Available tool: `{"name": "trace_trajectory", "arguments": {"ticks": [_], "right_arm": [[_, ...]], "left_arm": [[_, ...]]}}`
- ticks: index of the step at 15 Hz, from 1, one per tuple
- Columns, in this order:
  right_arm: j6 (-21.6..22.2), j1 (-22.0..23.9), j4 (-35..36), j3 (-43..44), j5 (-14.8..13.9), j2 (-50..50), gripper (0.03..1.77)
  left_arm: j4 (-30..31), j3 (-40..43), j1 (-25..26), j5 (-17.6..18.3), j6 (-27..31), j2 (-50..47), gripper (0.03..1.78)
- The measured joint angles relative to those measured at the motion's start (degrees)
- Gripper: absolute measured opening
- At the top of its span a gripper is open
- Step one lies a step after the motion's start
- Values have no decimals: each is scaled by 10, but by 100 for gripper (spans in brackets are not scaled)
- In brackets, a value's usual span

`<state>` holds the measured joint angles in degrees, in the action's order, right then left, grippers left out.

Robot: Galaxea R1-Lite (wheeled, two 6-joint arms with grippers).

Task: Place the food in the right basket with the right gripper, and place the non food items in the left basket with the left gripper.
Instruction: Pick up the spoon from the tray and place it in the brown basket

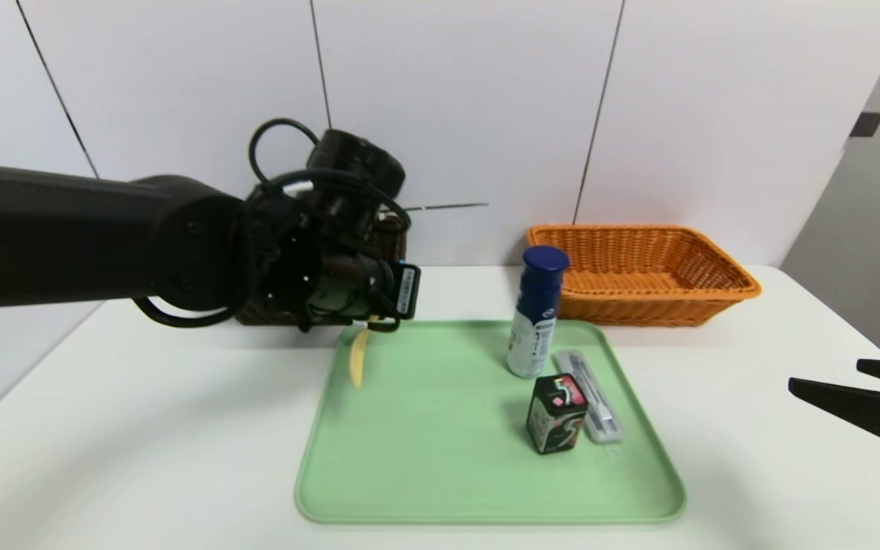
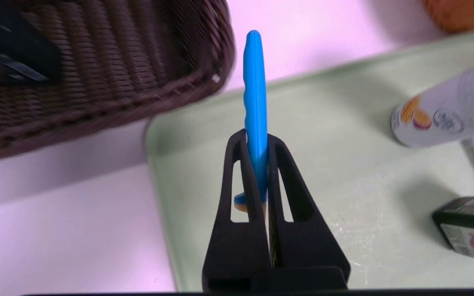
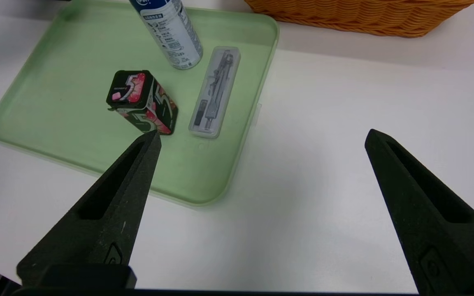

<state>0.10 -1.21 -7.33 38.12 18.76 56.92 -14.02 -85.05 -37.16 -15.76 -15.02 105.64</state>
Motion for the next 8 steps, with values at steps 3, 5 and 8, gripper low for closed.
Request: {"name": "trace_trajectory", "arguments": {"ticks": [3,5,8], "right_arm": [[0,-2,0,1,-1,-4,171],[0,-2,0,1,-1,-8,171],[1,-2,0,0,-1,-13,171]], "left_arm": [[-29,-55,35,45,3,-18,8],[-29,-89,69,75,16,-13,8],[-25,-136,109,82,22,13,8]]}}
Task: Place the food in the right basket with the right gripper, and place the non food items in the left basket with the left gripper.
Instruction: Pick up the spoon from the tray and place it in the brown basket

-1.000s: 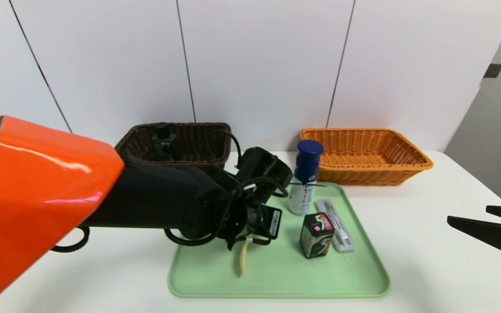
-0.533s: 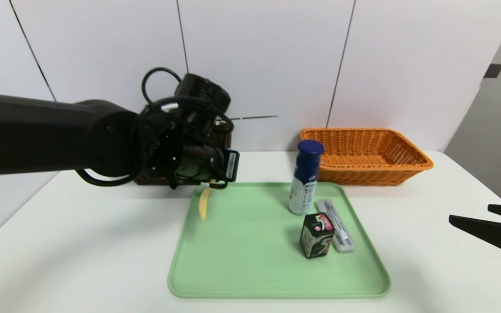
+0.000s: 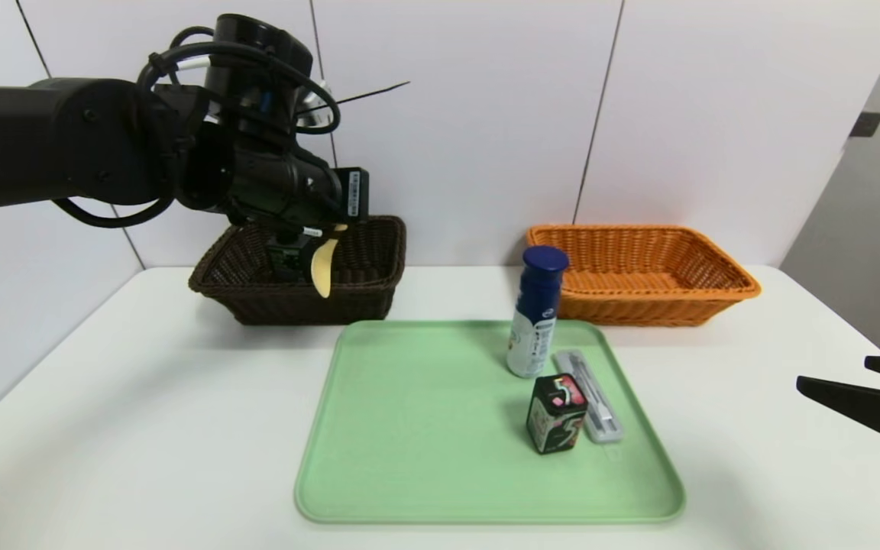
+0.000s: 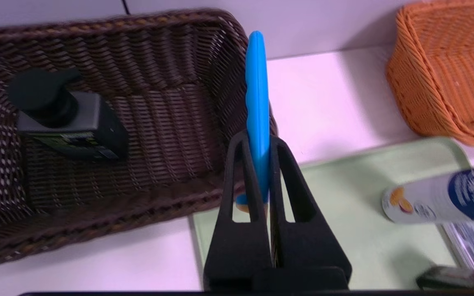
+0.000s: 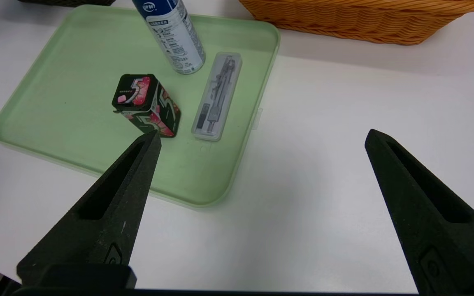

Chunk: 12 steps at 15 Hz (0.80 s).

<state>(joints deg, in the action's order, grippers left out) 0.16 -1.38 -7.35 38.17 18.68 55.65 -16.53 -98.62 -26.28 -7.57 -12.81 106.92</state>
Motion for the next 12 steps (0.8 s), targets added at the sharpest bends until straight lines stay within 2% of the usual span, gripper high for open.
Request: {"name": "trace_trajectory", "arguments": {"ticks": [5,12], "right_arm": [[0,0,0,0,0,-5,171],[0,-1,-1,-1,0,-5,171]], "left_arm": [[0,-57,42,1,-13,49,8],[1,-100,72,0,-20,113,8]]}}
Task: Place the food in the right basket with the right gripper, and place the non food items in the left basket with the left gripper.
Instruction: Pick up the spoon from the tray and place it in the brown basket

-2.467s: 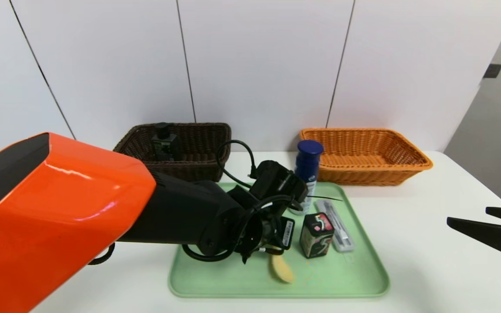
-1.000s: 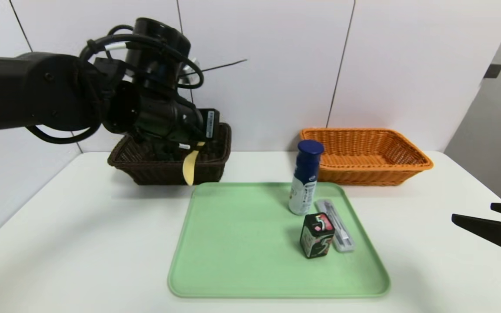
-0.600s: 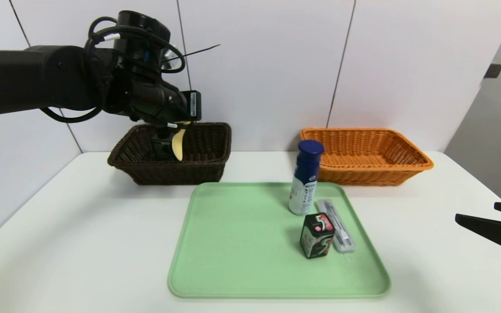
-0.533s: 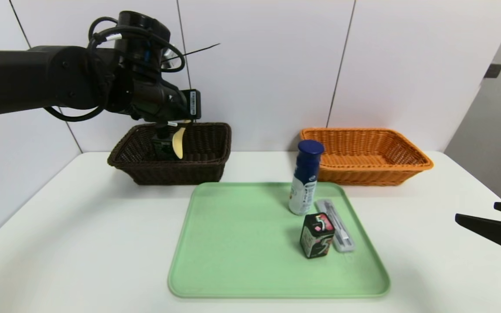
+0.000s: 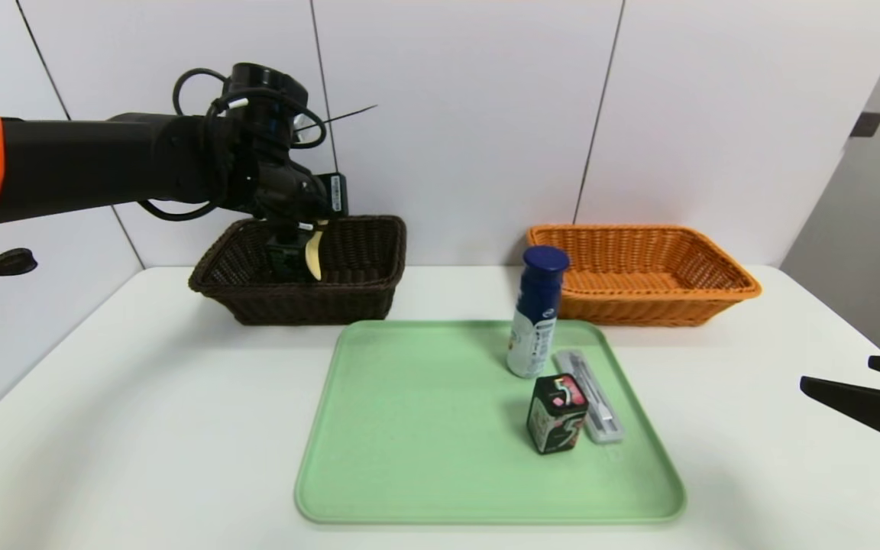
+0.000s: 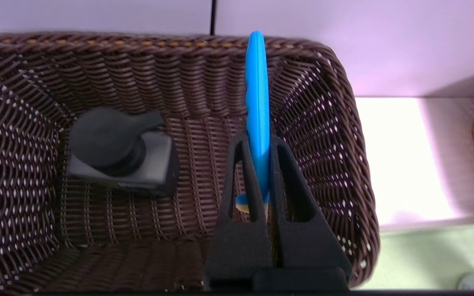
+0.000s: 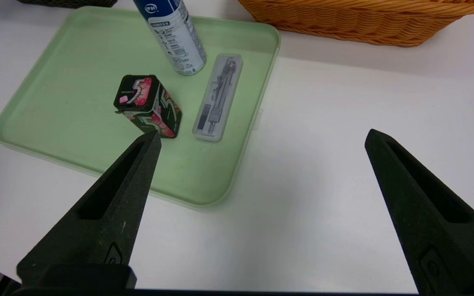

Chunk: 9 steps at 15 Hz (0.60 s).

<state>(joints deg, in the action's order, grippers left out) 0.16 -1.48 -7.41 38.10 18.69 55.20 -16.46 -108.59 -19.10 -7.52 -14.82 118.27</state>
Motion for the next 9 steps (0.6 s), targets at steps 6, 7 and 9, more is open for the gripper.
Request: {"name": "trace_trajectory", "arguments": {"ticks": [6,7,9], "right_arm": [[0,1,0,-3,-3,-1,171],[0,2,0,-4,-3,-1,171],[0,2,0,-5,-4,-2,171]], "left_arm": [[-5,-30,4,17,50,18,8],[-5,-31,6,24,74,18,8],[-5,-31,12,49,137,17,8]]}}
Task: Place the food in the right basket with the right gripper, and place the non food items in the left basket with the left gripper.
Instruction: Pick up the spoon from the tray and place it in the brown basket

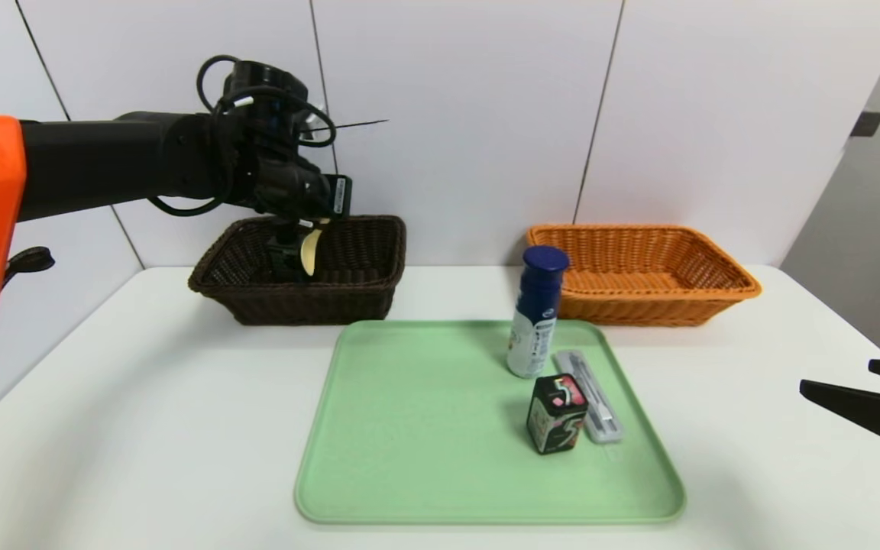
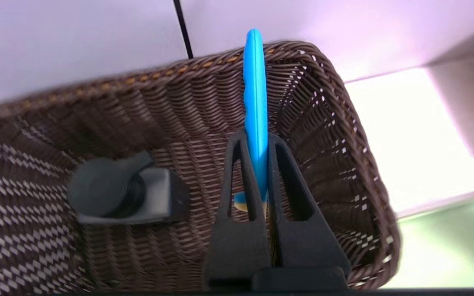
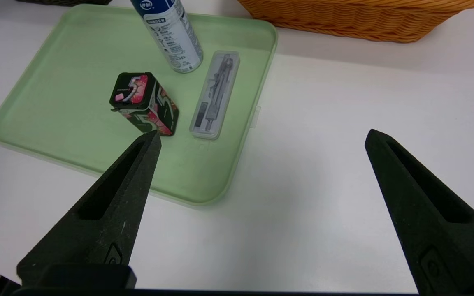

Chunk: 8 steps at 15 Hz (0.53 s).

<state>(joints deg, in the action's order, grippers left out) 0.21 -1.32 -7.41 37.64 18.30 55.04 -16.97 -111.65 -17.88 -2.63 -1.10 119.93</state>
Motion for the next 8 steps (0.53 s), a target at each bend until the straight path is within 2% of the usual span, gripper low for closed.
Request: {"name": "trace_trajectory", "arguments": {"ticks": [3,6,8], "right_arm": [[0,0,0,0,4,0,171],[-1,0,0,0,5,1,171],[-1,0,0,0,5,1,171]], "left_arm": [[0,-1,4,44,90,0,8],[-1,-3,6,60,180,5,8],[0,-4,5,76,219,10,8]]}}
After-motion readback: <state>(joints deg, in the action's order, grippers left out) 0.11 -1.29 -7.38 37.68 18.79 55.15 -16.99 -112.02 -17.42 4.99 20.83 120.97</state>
